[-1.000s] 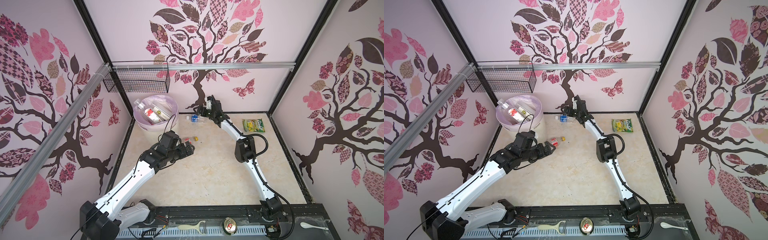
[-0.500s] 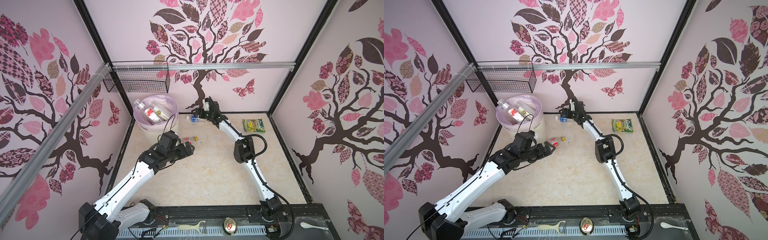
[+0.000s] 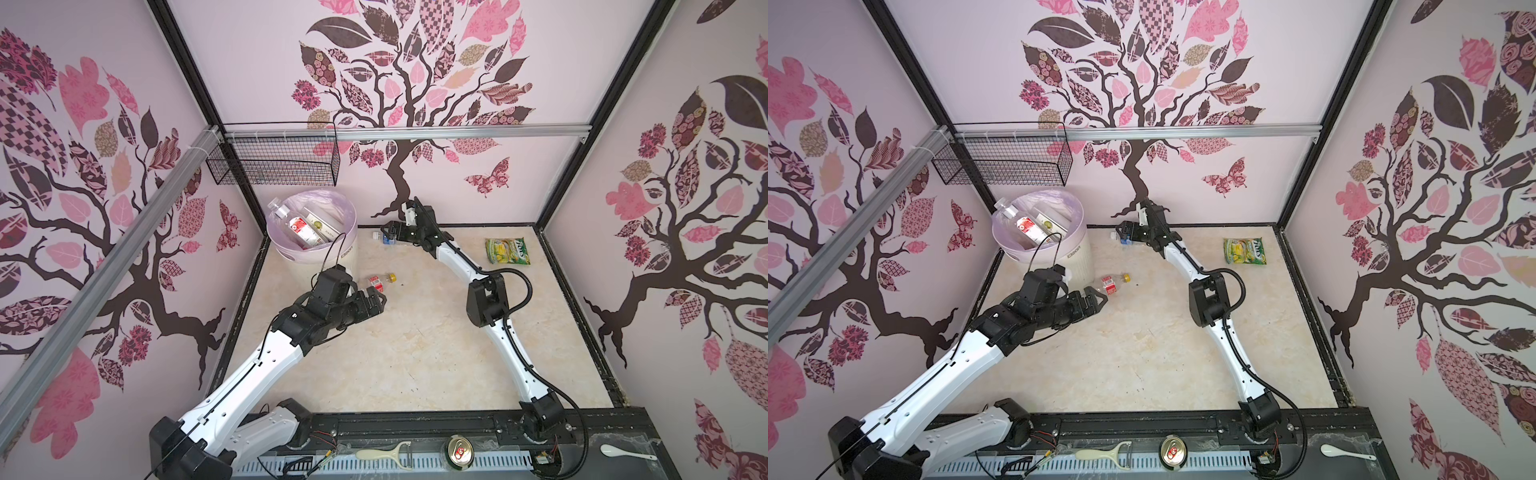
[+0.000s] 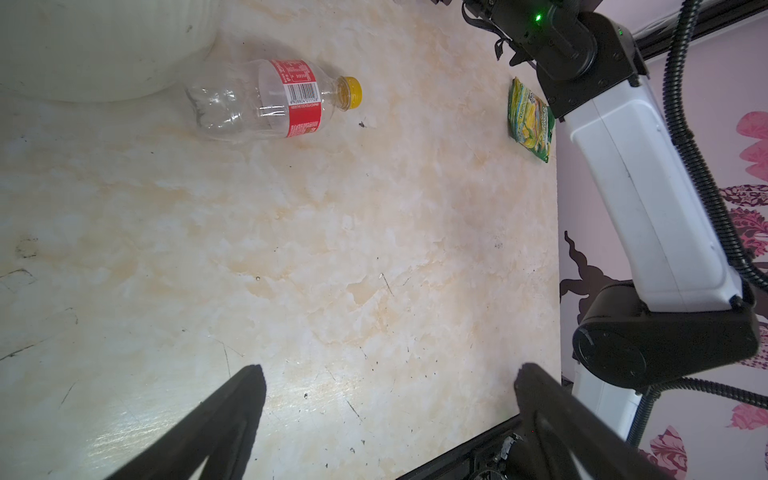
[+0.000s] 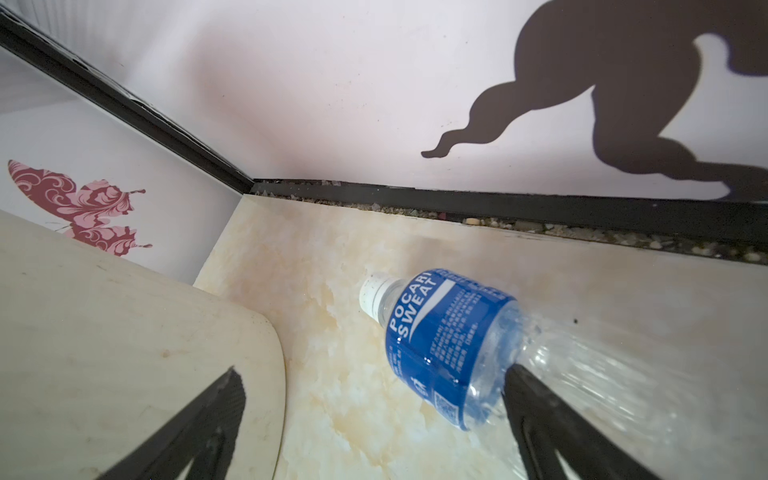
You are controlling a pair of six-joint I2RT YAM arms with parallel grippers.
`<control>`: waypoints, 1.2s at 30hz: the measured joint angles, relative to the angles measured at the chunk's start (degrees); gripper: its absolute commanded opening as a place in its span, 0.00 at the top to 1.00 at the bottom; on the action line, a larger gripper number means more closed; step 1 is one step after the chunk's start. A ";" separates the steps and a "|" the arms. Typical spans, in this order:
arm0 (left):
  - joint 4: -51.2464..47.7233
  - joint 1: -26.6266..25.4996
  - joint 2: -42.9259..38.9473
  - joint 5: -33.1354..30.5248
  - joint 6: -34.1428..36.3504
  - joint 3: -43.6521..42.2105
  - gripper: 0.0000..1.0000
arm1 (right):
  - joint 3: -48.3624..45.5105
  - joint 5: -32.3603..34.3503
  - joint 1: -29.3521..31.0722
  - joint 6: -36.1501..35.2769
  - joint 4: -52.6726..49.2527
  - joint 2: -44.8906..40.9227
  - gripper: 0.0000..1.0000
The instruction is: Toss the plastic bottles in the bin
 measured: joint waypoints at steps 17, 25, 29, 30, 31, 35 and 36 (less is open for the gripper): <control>0.02 0.04 0.39 0.04 0.42 -0.11 0.02 | -24.26 -0.83 3.10 -3.28 -1.57 -13.14 0.00; -0.02 0.55 0.81 0.11 1.46 -0.11 0.02 | -15.08 3.41 2.89 -0.85 -3.28 -16.63 0.00; -0.11 1.42 0.81 0.13 1.55 -0.11 0.02 | -9.05 7.67 1.90 2.32 -5.11 -16.50 0.00; -0.15 1.68 0.76 0.13 1.57 -0.11 0.02 | -8.22 8.70 1.62 3.39 -5.20 -16.50 0.00; -0.22 1.84 0.74 0.11 1.60 -0.11 0.02 | -7.67 9.70 1.38 4.31 -5.22 -16.50 0.00; -0.42 2.12 0.70 0.07 1.70 -0.09 0.02 | -7.52 12.61 1.18 6.73 -7.06 -16.41 0.00; -0.46 2.12 0.70 0.02 1.73 -0.09 0.02 | -7.52 13.18 1.27 7.13 -7.72 -16.37 0.00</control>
